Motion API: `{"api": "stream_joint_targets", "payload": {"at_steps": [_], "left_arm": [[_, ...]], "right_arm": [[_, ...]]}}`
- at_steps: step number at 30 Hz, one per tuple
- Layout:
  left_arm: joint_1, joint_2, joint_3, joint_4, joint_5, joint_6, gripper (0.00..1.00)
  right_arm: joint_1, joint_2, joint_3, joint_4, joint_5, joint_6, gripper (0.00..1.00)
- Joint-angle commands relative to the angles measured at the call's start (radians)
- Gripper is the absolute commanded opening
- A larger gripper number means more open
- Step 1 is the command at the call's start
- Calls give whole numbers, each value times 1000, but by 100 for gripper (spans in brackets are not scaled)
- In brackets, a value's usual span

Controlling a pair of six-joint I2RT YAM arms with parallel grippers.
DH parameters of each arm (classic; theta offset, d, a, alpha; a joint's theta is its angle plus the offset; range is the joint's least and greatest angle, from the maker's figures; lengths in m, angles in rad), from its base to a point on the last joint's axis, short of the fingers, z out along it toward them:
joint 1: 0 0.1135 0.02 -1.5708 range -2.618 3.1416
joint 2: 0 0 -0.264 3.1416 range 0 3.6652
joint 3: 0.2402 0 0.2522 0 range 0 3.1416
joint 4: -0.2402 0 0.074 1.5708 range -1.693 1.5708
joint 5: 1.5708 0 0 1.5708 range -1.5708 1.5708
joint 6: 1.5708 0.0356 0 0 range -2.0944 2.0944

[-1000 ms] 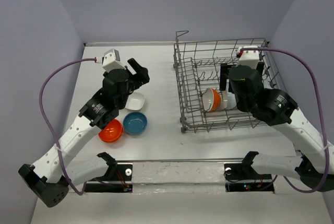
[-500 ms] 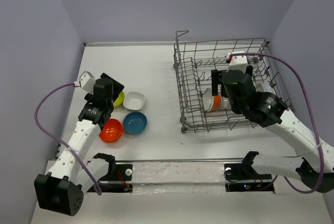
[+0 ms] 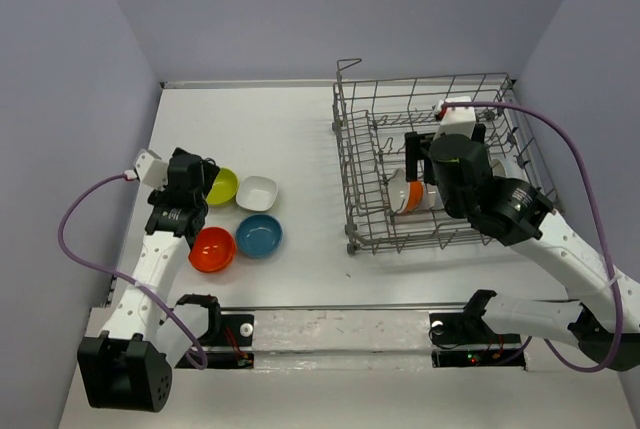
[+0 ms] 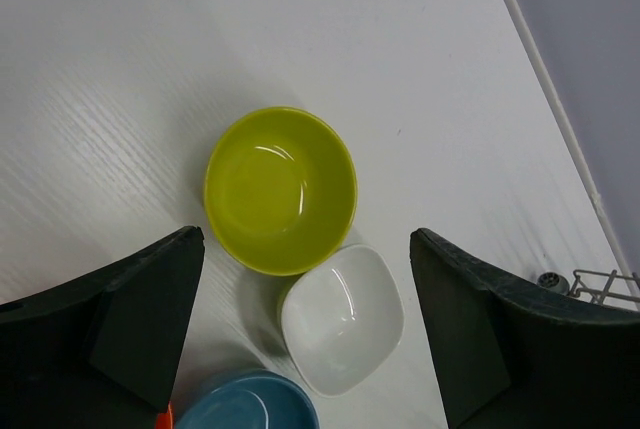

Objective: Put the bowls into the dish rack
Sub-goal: Pick up the bowl from the center of the board.

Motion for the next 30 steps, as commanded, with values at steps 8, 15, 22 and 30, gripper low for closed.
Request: {"api": "stream_joint_targets", "payload": {"at_steps": [8, 15, 22, 30], "left_arm": [[18, 40, 26, -82, -174, -72, 93], [32, 76, -4, -61, -125, -79, 94], [40, 125, -21, -27, -90, -73, 93], [40, 174, -17, -15, -50, -75, 93]], "right_arm": [[5, -16, -31, 63, -19, -8, 92], [5, -15, -39, 64, -25, -5, 92], [5, -19, -54, 68, -25, -5, 92], [5, -16, -59, 69, -31, -7, 92]]}}
